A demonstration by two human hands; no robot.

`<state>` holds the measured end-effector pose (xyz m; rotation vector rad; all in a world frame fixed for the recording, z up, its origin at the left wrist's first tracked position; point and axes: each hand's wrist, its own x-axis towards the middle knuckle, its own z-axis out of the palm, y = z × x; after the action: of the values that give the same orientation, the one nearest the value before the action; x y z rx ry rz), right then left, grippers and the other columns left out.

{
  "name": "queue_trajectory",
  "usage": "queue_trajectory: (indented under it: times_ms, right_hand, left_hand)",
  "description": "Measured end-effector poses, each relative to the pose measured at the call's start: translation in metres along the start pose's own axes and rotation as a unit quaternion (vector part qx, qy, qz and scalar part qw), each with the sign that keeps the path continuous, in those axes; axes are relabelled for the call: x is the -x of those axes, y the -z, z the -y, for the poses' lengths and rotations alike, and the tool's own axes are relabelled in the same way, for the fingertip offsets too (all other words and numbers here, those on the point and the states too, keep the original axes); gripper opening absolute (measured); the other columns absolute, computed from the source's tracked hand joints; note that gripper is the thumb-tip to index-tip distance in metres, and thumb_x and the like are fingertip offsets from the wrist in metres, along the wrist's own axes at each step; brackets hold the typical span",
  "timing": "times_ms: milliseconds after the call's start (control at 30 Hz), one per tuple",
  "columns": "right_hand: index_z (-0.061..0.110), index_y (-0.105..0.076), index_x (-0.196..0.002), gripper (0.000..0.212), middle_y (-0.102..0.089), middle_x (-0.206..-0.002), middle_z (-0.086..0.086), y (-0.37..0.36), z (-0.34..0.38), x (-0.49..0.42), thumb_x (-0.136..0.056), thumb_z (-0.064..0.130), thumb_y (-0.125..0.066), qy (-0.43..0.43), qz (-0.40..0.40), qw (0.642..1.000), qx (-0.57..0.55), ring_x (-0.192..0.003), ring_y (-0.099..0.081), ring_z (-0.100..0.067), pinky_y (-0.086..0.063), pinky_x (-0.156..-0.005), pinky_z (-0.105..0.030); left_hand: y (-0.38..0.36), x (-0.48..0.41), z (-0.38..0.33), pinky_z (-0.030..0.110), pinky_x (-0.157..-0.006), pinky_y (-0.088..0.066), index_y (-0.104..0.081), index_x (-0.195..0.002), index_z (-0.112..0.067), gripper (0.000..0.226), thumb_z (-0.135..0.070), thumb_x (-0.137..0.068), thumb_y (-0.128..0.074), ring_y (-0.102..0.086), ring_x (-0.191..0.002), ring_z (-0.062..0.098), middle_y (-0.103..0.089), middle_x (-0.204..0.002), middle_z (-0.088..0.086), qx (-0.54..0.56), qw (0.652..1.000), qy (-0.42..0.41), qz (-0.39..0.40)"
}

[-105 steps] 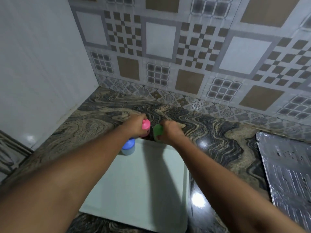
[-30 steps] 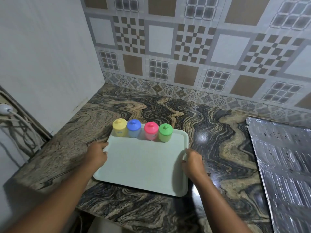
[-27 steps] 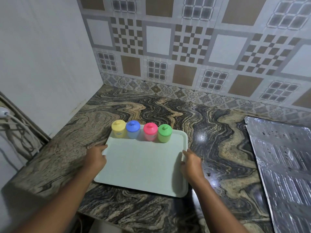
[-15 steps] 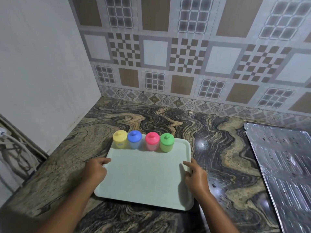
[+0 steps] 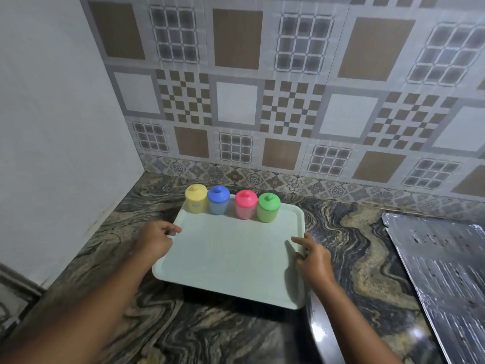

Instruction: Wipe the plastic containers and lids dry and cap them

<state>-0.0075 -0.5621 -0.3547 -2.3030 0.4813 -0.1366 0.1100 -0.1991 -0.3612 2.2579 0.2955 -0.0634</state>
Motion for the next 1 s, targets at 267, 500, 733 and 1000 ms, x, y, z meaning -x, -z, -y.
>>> queue_trajectory:
  times_ms: [267,500,733,1000]
  right_hand:
    - [0.014,-0.071,-0.129,0.047,-0.054,-0.150,-0.010,-0.014,0.007,-0.068,-0.088,-0.007,-0.062,-0.019,0.015,0.999,0.021,-0.124,-0.062,-0.033,-0.047,-0.105,-0.035]
    - [0.016,-0.069,-0.131,0.051,-0.057,-0.146,-0.012,-0.031,0.004,-0.108,-0.088,-0.009,-0.059,-0.036,0.035,0.998,0.037,-0.126,-0.059,-0.032,-0.043,-0.106,-0.029]
    - [0.016,-0.071,-0.128,0.050,-0.060,-0.142,-0.012,-0.041,0.001,-0.119,-0.087,-0.010,-0.059,-0.045,0.014,0.999,0.024,-0.120,-0.063,-0.034,-0.048,-0.101,-0.032]
    - [0.014,-0.067,-0.134,0.050,-0.058,-0.146,-0.014,-0.041,0.001,-0.119,-0.087,-0.003,-0.066,-0.036,0.011,0.999,0.024,-0.121,-0.063,-0.034,-0.048,-0.102,-0.035]
  left_hand:
    - [-0.029,-0.078,-0.007,0.031,-0.074,-0.059,-0.073,-0.069,-0.031,0.049,0.013,-0.079,-0.057,-0.071,-0.086,0.017,-0.075,-0.096,0.002,0.010,0.999,0.015,0.027]
    - [-0.050,-0.114,-0.011,0.022,-0.059,-0.051,-0.073,-0.072,-0.030,0.046,0.013,-0.080,-0.058,-0.068,-0.081,0.013,-0.075,-0.100,0.003,-0.011,0.999,0.016,0.036]
    - [-0.056,-0.125,-0.001,0.031,-0.072,-0.058,-0.072,-0.072,-0.031,0.048,0.015,-0.078,-0.059,-0.069,-0.086,0.016,-0.076,-0.097,0.000,-0.025,0.998,-0.017,0.053]
    - [-0.052,-0.117,-0.009,0.032,-0.086,-0.053,-0.073,-0.102,-0.022,0.028,0.000,-0.085,-0.070,-0.067,-0.104,0.022,-0.071,-0.117,0.003,-0.045,0.993,-0.071,0.079]
